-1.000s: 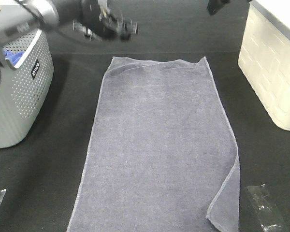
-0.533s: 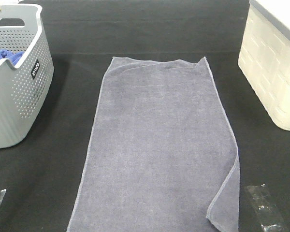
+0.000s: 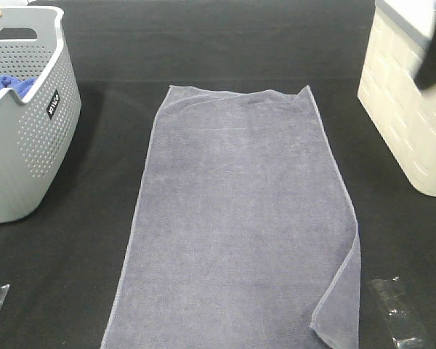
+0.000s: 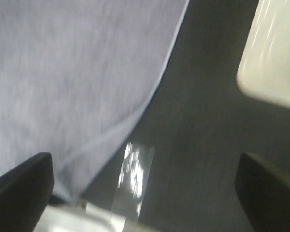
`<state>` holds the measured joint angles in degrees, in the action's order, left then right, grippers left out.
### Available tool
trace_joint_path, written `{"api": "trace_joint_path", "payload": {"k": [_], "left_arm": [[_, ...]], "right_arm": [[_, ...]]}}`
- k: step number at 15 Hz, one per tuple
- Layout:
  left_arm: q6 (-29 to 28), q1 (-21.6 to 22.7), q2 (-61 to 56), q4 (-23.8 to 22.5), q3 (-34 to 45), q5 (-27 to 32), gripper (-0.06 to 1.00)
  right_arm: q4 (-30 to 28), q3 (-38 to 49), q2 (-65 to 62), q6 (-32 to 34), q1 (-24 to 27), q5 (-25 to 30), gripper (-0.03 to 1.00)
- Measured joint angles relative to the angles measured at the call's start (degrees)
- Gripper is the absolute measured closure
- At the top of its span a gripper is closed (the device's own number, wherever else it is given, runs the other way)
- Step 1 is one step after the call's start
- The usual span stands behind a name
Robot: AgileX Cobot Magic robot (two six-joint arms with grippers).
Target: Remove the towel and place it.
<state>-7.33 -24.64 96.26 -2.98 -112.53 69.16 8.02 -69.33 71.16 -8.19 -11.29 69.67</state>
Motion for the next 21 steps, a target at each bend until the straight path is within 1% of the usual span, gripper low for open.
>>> {"api": "trace_joint_path", "payload": {"k": [1, 2, 5, 6, 7, 8, 9, 10, 11, 13, 15, 17, 19, 20, 21], "left_arm": [[0.1, 0.0, -5.6, 0.1, 8.0, 0.1, 0.19], [0.1, 0.0, -10.3, 0.2, 17.9, 0.2, 0.19], [-1.4, 0.0, -24.9, 0.2, 40.8, 0.5, 0.19], [-2.1, 0.0, -29.8, 0.3, 48.3, 0.6, 0.19], [-2.4, 0.0, -36.4, 0.4, 57.8, 0.7, 0.19], [-2.4, 0.0, -39.0, 0.4, 60.8, 0.7, 0.19], [-2.4, 0.0, -39.0, 0.4, 60.8, 0.7, 0.19], [-2.4, 0.0, -47.0, 0.4, 68.4, 0.8, 0.19], [-2.4, 0.0, -52.1, 0.4, 72.9, 0.9, 0.19], [-2.3, 0.0, -63.1, 0.5, 79.1, 1.0, 0.19], [-1.3, 0.0, -75.4, 1.3, 80.6, 1.2, 0.19], [2.9, 0.0, -85.4, 2.2, 80.8, 1.0, 0.19], [7.0, 0.0, -93.4, 4.9, 80.9, 0.2, 0.19], [10.1, 0.0, -96.1, 7.4, 81.2, -0.2, 0.19], [11.8, 0.0, -96.4, 9.0, 81.2, -0.6, 0.19]], "right_arm": [[0.0, 6.2, -4.4, 0.0, 0.0, 0.0, 0.01], [0.0, 11.7, -8.9, 0.0, 0.0, 0.0, 0.01], [0.0, 28.4, -24.1, 0.0, 0.0, -1.2, 0.01], [0.0, 32.6, -29.0, 0.0, 0.0, -1.3, 0.01], [0.0, 37.1, -36.5, 0.0, 0.0, -1.0, 0.01], [0.0, 37.5, -38.9, 0.0, 0.0, -1.3, 0.01], [0.0, 37.5, -38.9, 0.0, 0.0, -1.3, 0.01], [-0.1, 37.5, -45.7, -0.1, 0.0, -2.5, 0.01], [-0.2, 37.5, -50.1, -0.1, 0.0, -3.0, 0.01], [-0.5, 38.4, -57.4, -0.6, 0.0, -4.7, 0.01], [-0.1, 39.9, -62.9, -1.0, 0.0, -7.2, 0.01], [0.1, 40.2, -65.4, -1.4, 0.0, -7.9, 0.01], [0.3, 40.2, -65.6, -1.5, 0.0, -8.0, 0.01], [0.3, 40.2, -65.6, -1.5, 0.0, -8.0, 0.01], [0.3, 40.2, -65.6, -1.5, 0.0, -8.0, 0.01]]}}
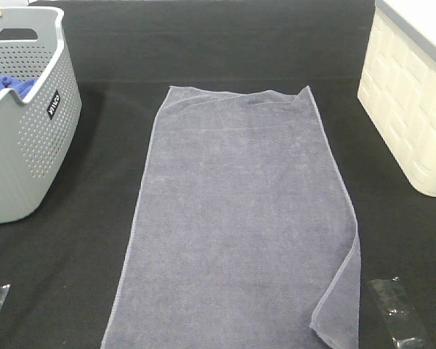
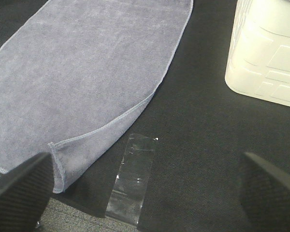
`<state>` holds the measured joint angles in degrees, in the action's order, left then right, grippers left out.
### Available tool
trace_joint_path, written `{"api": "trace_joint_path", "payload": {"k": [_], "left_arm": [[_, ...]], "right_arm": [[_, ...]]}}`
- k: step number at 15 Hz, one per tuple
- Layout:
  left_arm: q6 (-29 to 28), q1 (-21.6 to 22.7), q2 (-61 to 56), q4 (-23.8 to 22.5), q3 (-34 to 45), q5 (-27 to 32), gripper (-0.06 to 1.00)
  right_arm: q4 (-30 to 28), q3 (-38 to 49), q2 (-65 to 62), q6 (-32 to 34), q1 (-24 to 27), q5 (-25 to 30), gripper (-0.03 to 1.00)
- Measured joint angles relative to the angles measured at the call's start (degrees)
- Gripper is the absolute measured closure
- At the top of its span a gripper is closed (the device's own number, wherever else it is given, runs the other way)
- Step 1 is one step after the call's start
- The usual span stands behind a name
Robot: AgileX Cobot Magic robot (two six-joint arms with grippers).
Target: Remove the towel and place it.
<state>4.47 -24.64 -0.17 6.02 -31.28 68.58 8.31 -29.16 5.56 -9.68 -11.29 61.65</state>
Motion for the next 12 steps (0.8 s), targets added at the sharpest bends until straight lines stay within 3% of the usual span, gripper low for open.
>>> {"api": "trace_joint_path", "payload": {"k": [4, 12], "left_arm": [[2.1, 0.0, -0.1, 1.7, 2.4, -7.4, 0.19], [2.3, 0.0, -0.1, 1.5, 2.7, -8.1, 0.19]], "right_arm": [[0.1, 0.0, 0.0, 0.0, 0.0, 0.0, 0.01], [0.1, 0.0, 0.0, 0.0, 0.0, 0.0, 0.01]]}}
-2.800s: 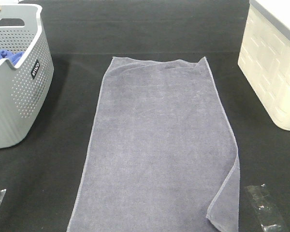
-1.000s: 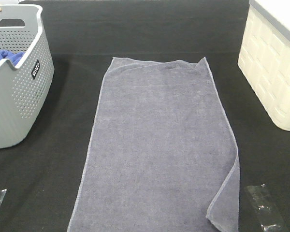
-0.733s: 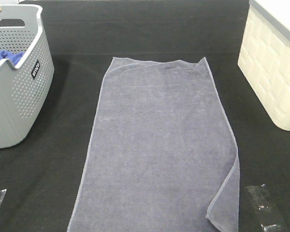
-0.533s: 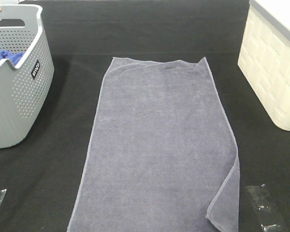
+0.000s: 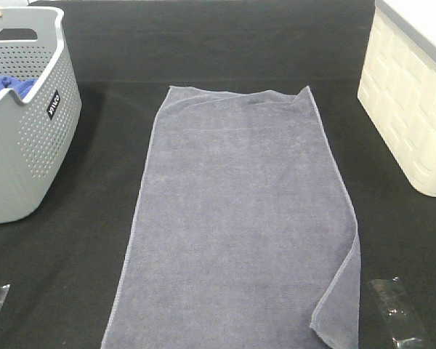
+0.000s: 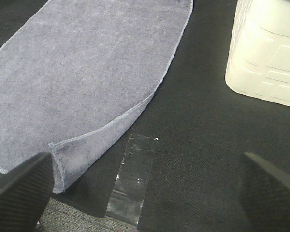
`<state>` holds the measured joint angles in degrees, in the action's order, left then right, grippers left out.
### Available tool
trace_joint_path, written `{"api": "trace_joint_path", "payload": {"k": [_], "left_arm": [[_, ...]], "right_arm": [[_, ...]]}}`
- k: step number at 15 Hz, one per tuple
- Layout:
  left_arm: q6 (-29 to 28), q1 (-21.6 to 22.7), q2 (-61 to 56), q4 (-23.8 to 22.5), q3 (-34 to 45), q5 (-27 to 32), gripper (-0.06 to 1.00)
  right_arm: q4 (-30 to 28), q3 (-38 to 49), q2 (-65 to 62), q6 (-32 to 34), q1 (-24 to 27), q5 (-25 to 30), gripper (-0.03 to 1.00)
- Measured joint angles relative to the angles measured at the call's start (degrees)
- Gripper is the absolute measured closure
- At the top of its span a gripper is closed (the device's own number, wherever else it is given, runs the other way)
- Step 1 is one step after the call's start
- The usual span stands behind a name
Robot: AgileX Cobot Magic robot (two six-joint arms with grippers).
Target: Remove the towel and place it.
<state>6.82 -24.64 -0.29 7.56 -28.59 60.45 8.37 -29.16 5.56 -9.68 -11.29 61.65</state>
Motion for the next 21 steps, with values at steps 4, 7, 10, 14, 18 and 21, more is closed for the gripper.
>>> {"api": "trace_joint_path", "payload": {"k": [4, 7, 10, 14, 18, 21], "left_arm": [[0.0, 0.6, 0.0, 0.0, 0.0, 0.0, 0.19], [0.0, 10.1, 0.0, 0.0, 0.0, -0.1, 0.19], [0.0, 21.1, 0.0, 0.0, 0.0, -0.1, 0.19], [0.0, 26.3, 0.0, 0.0, 0.0, -0.1, 0.19], [0.0, 26.4, 0.0, 0.0, 0.0, -0.1, 0.19], [0.0, 26.4, 0.0, 0.0, 0.0, -0.1, 0.19]], "right_arm": [[0.1, 0.0, 0.0, 0.0, 6.2, 0.0, 0.01], [0.1, 0.0, 0.0, 0.0, 10.1, -0.1, 0.01], [0.1, 0.0, -0.1, 0.0, 10.5, -0.1, 0.01], [0.1, 0.1, -5.7, 0.0, 10.5, -0.2, 0.01], [0.1, 0.2, -6.0, 0.0, 10.5, -0.2, 0.01], [0.1, 0.2, -6.0, 0.0, 10.5, -0.2, 0.01]]}}
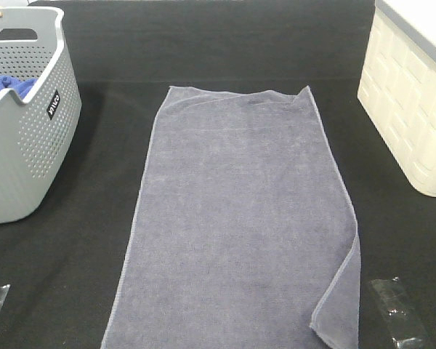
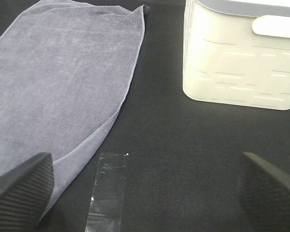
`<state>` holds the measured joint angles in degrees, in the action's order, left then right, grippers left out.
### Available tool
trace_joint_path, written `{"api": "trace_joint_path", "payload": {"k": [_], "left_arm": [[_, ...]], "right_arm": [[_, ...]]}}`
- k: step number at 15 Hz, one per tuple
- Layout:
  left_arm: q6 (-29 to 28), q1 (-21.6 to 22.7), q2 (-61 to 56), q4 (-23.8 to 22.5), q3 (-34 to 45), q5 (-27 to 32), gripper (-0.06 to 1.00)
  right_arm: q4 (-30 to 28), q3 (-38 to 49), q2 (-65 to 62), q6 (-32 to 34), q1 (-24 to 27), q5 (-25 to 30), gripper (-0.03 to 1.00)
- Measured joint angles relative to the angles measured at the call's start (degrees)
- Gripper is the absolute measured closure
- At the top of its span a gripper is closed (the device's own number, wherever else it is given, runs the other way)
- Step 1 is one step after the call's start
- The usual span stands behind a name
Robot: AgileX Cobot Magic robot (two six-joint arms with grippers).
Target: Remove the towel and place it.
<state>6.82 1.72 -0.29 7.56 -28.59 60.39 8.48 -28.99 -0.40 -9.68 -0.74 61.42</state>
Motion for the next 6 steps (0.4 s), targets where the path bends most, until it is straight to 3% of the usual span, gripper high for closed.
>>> {"api": "trace_joint_path", "payload": {"k": [6], "left_arm": [[0.0, 0.0, 0.0, 0.0, 0.0, 0.0, 0.19]], "right_arm": [[0.0, 0.0, 0.0, 0.0, 0.0, 0.0, 0.01]]}}
